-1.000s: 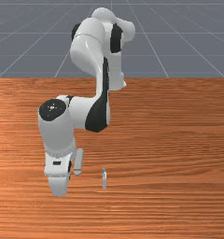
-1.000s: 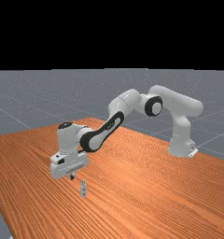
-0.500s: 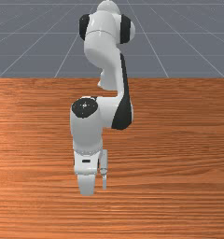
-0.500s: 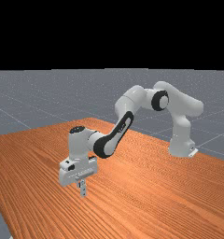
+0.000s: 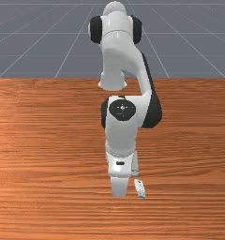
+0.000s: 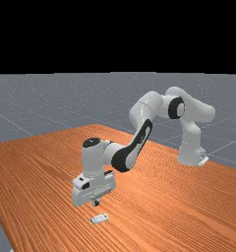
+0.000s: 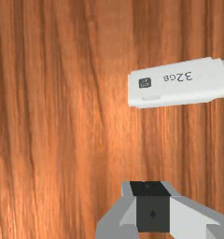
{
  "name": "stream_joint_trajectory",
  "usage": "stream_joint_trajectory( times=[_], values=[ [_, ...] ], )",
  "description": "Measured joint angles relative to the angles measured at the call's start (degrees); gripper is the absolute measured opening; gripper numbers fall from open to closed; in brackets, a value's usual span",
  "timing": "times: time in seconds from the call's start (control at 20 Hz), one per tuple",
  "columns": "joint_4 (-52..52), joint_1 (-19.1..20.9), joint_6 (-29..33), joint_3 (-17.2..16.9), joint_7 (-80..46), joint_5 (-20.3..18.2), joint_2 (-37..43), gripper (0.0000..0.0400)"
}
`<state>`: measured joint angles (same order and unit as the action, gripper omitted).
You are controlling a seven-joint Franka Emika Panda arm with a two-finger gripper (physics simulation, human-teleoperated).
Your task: Rotate the USB body for 90 degree with plug right ward
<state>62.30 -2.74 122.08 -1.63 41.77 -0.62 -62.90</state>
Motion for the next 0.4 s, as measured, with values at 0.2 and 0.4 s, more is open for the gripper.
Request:
stream_joint_trajectory(
  times=[0.2, 0.4],
  values=[
    [3.12, 0.80, 1.53, 0.70, 2.74, -0.07, 1.79, 0.0000],
    [3.15, 1.25, 1.53, 0.10, 1.85, -0.13, 1.81, 0.0000]
  ],
)
